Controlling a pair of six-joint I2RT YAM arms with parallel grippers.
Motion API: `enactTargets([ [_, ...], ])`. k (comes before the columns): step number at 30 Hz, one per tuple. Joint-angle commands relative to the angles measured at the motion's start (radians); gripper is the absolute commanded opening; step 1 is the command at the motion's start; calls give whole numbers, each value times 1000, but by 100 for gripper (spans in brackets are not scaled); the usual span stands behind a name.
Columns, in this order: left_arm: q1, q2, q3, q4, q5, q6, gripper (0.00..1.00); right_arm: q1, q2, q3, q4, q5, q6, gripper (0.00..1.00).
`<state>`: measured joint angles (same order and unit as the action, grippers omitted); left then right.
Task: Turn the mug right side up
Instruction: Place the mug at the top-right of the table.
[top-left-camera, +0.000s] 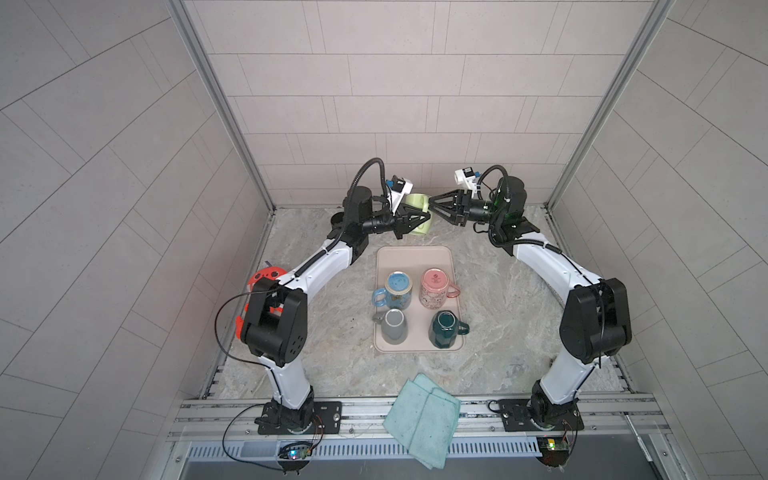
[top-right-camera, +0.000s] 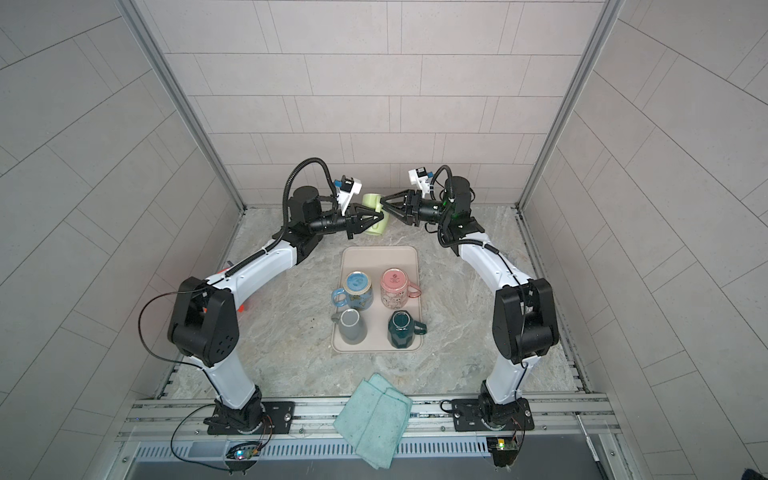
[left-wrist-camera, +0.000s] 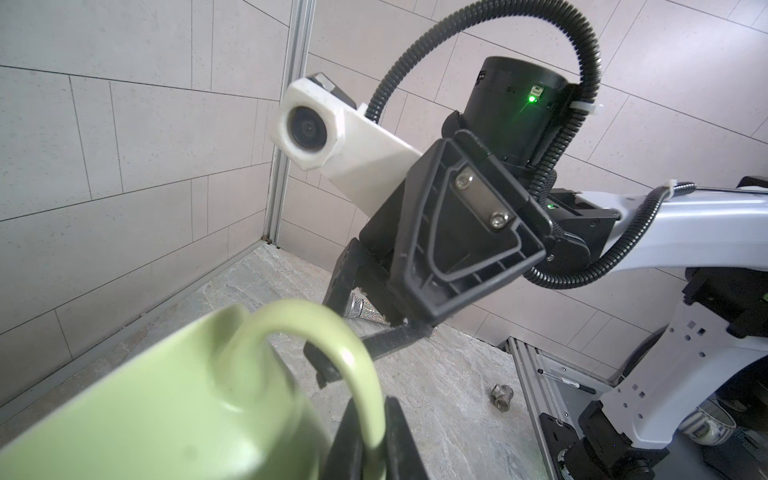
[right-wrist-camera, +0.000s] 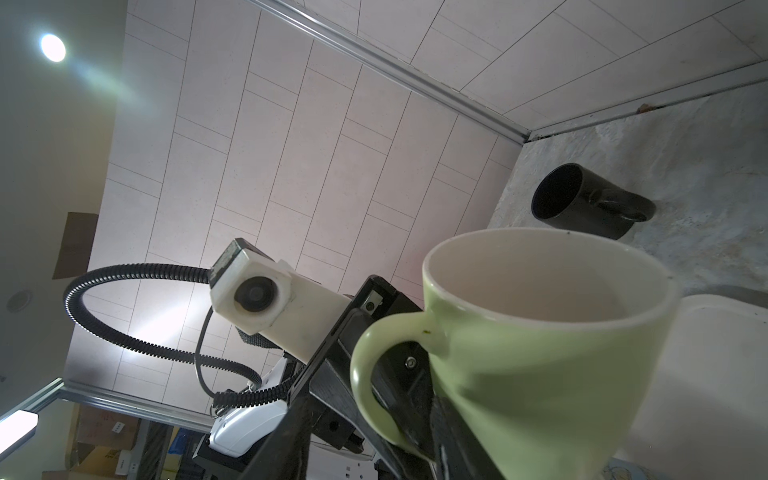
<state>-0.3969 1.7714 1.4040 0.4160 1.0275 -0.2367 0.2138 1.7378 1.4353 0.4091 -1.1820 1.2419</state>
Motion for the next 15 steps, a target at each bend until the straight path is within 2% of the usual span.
enactTargets([
  [1,-8,-66,47,132,31,9,0,20,24,25,50,-14,33,47],
  [8,-10,-55,38,186,59,-45,0,27,97,26,419,-25,330,43],
  [15,-14,-53,26,198,82,-71,0,30,117,36,463,-30,364,39],
])
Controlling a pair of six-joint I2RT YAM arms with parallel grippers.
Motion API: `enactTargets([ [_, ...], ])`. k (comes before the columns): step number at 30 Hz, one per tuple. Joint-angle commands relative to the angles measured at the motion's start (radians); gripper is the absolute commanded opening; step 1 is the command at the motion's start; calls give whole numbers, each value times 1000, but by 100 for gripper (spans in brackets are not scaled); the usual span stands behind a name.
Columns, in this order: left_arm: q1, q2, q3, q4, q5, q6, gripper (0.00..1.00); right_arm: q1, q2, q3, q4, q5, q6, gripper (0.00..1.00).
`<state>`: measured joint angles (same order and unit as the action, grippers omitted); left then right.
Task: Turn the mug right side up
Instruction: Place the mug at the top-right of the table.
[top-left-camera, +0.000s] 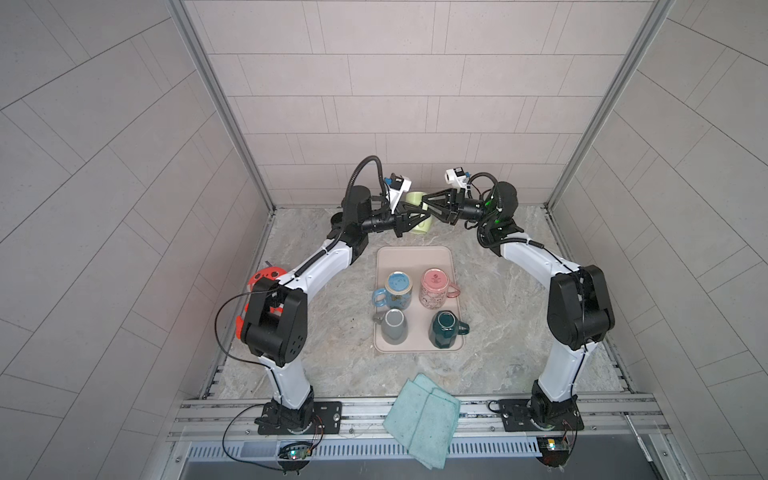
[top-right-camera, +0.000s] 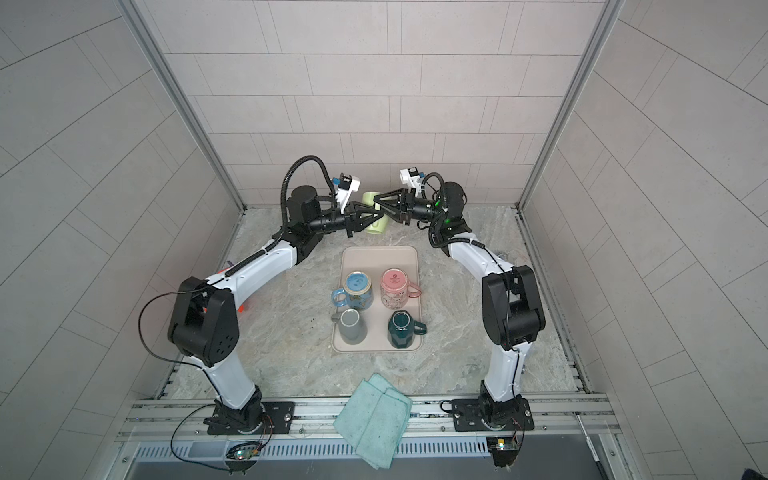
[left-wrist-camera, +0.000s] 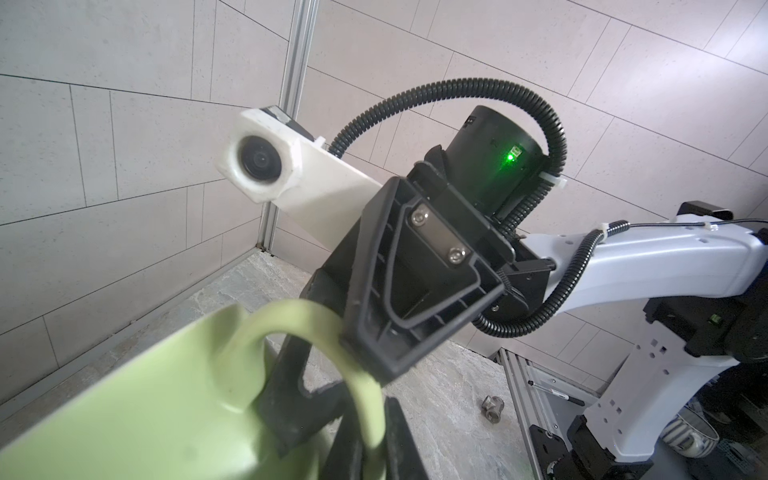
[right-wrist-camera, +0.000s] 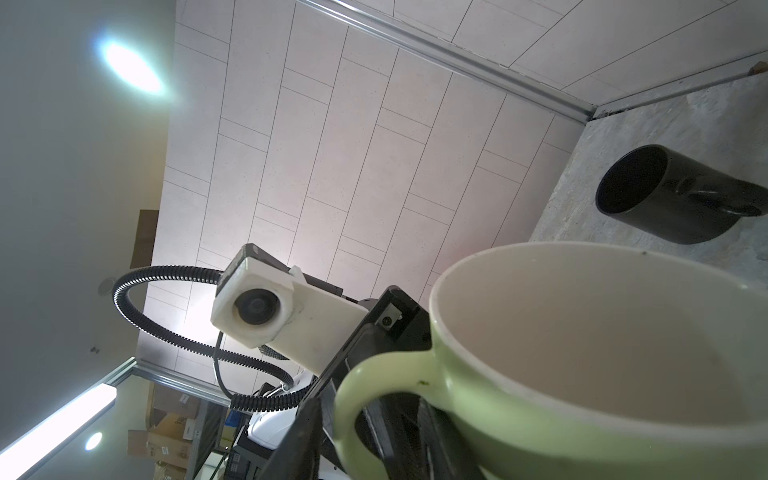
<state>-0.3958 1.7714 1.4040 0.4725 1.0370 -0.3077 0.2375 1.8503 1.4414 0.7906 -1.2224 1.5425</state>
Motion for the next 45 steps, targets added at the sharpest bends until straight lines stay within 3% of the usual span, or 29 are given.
enactTargets([
  [1,-15,-50,26,148,78,-9,0,7,4,32,82,9,65,39],
  [18,-17,-51,15,167,158,-99,0,8,-10,41,25,-17,17,31],
  [29,-18,-68,-7,147,180,-111,0,6,-60,86,-374,-3,-309,25],
  [32,-20,-67,-7,149,180,-110,0,7,-61,93,-424,4,-344,22],
  [37,-20,-69,-5,135,184,-103,0,7,-64,93,-433,12,-357,0],
  [45,-22,-72,-3,129,167,-99,0,22,-82,109,-579,32,-488,0],
])
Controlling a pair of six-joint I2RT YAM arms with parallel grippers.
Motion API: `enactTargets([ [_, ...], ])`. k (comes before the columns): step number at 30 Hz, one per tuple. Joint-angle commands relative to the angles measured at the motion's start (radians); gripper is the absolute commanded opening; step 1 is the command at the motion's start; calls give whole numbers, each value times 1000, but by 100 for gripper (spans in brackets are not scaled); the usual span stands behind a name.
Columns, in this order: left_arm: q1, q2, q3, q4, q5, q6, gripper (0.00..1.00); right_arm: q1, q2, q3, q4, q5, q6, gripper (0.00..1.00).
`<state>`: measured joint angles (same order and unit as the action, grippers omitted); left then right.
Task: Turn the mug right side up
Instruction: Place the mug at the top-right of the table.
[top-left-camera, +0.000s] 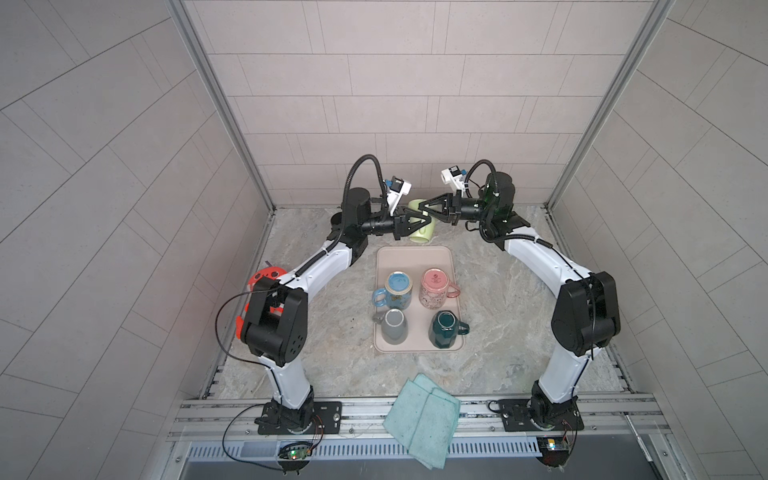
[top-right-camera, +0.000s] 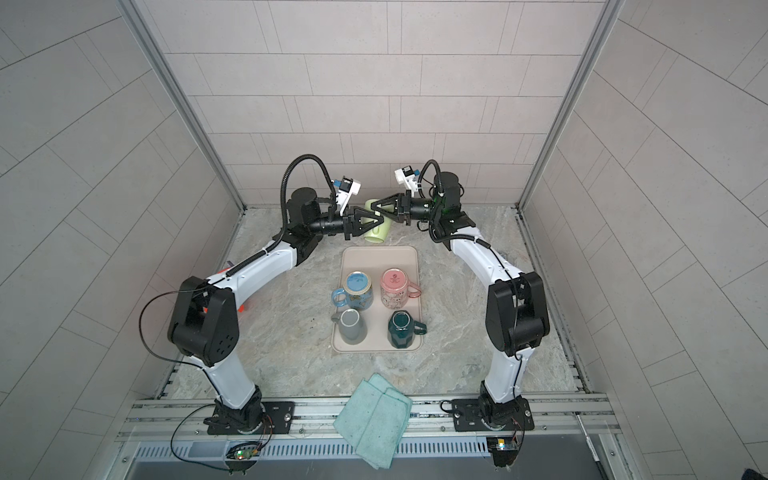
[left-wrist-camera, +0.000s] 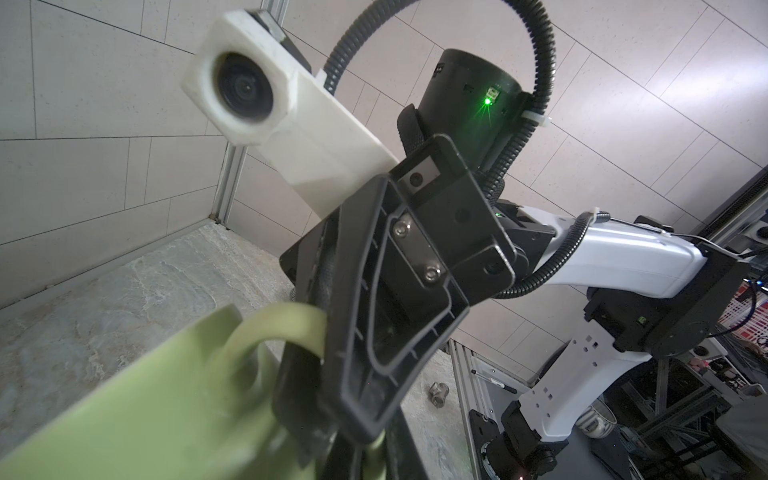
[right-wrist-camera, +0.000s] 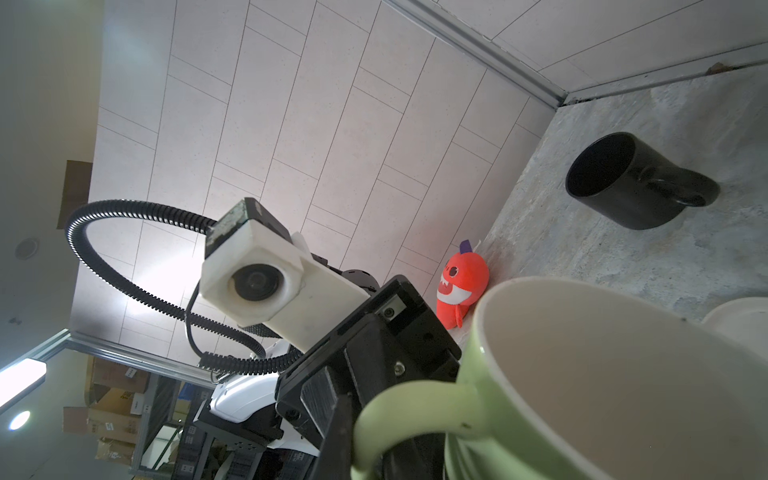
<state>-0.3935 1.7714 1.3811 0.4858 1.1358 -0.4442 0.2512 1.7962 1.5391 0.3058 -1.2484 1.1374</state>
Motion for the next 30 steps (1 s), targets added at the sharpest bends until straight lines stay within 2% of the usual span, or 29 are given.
enactTargets([
  [1,-24,-72,21,110,60,39,0,11,-33,12,-117,65,-105,0],
  [3,-24,-72,24,101,56,44,3,13,-44,15,-170,84,-151,0],
  [7,-22,-77,22,91,41,45,27,15,-61,47,-320,116,-279,0],
  [9,-22,-78,20,90,40,45,38,13,-67,47,-320,124,-281,0],
  [12,-22,-80,16,90,38,44,44,13,-70,50,-319,136,-289,0],
  [17,-22,-87,15,65,43,58,47,3,-72,56,-319,168,-302,0],
  [27,-18,-99,61,-160,52,197,48,-94,-102,54,-333,213,-332,0],
  [30,-15,-100,64,-173,46,201,47,-104,-107,67,-410,260,-404,0],
])
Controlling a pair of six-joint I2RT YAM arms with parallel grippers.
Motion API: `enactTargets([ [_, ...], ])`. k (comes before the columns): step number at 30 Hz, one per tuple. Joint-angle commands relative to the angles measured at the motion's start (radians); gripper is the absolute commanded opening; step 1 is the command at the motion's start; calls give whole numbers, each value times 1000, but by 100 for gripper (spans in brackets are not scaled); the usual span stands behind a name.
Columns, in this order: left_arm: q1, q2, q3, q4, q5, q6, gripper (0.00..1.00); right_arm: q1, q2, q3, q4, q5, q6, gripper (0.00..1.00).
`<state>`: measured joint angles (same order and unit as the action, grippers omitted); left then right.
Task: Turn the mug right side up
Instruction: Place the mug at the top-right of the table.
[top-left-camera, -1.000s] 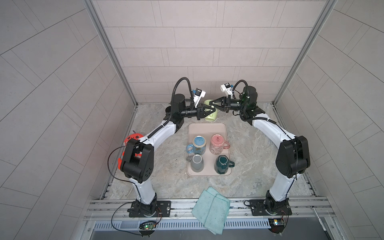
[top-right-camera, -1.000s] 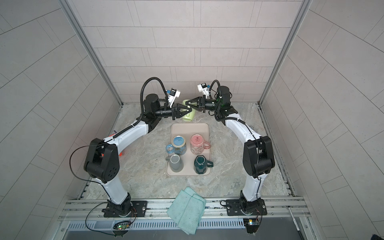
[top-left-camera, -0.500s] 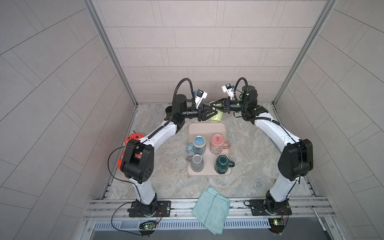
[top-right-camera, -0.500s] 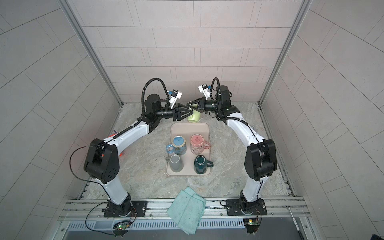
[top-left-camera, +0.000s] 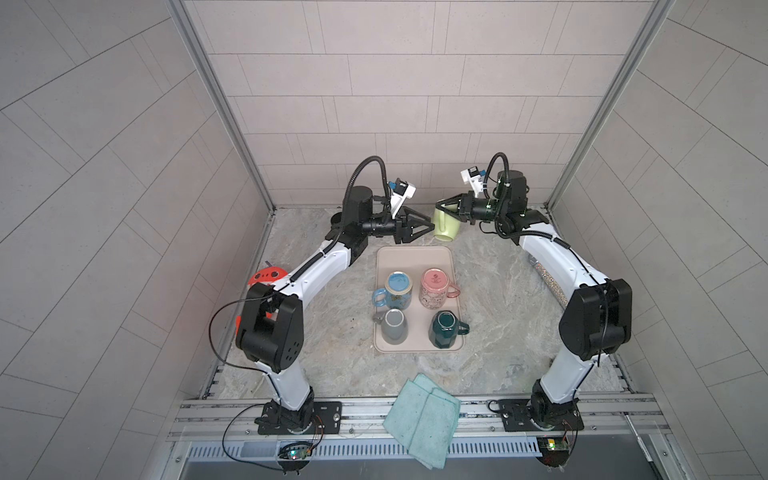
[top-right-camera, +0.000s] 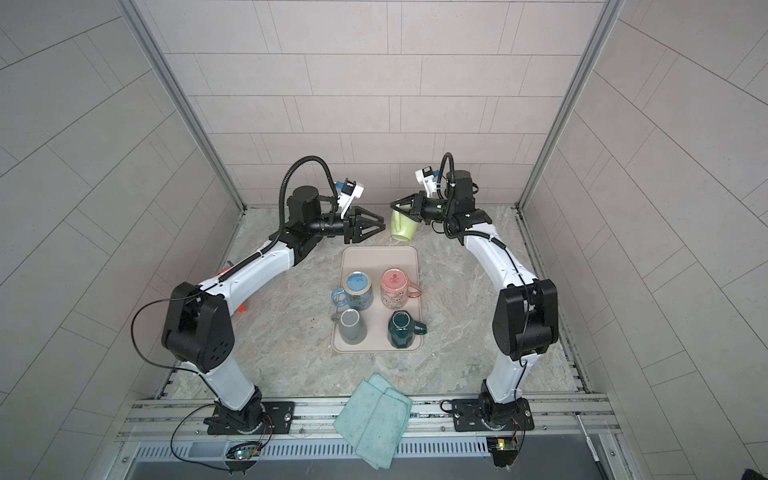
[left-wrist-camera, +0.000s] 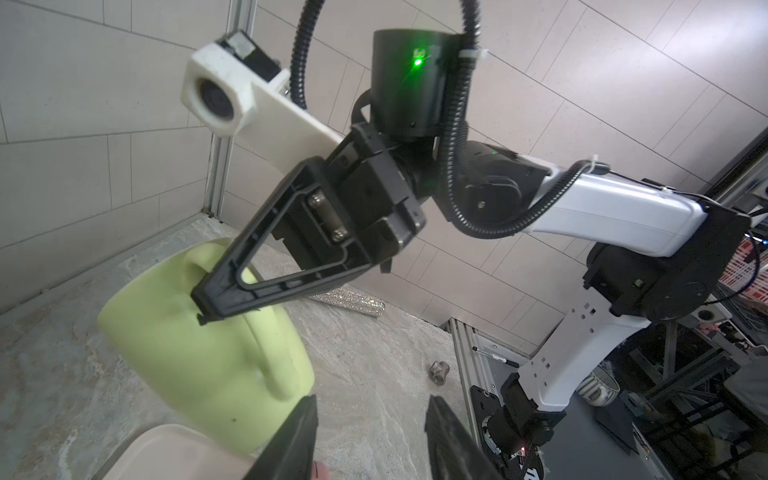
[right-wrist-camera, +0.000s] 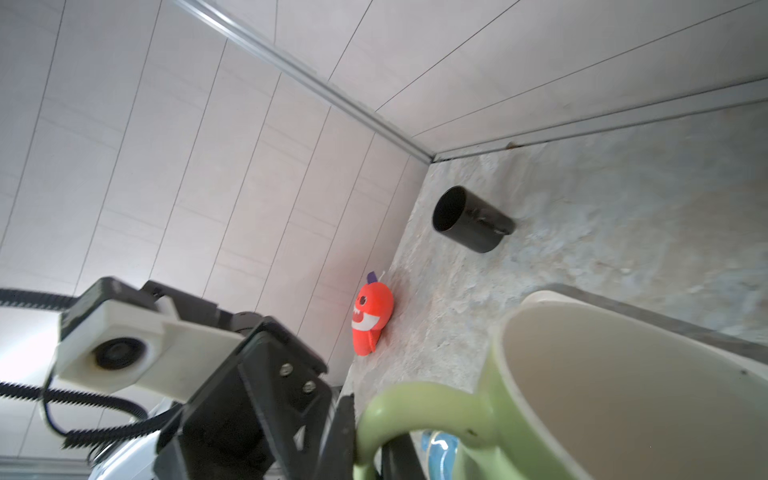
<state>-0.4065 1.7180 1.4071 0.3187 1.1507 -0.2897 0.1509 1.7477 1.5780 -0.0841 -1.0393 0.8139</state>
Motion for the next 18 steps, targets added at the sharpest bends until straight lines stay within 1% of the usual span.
enactTargets([
  [1,1,-49,38,-9,25,45,47,-5,-60,40,-95,91,-148,0],
  [2,5,-52,38,-10,19,41,47,-5,-60,55,-177,149,-224,0],
  [4,11,-62,34,-6,8,38,47,-5,-58,67,-276,250,-334,0],
  [7,25,-77,30,-4,-11,36,46,-4,-68,42,-304,412,-424,0],
  [9,34,-85,29,-1,-21,31,46,-4,-77,5,-271,508,-455,0],
  [13,50,-102,17,31,-40,13,46,-2,-90,-83,-140,680,-481,0],
  [18,61,-107,1,75,-55,-14,46,14,-90,-184,30,856,-511,0],
])
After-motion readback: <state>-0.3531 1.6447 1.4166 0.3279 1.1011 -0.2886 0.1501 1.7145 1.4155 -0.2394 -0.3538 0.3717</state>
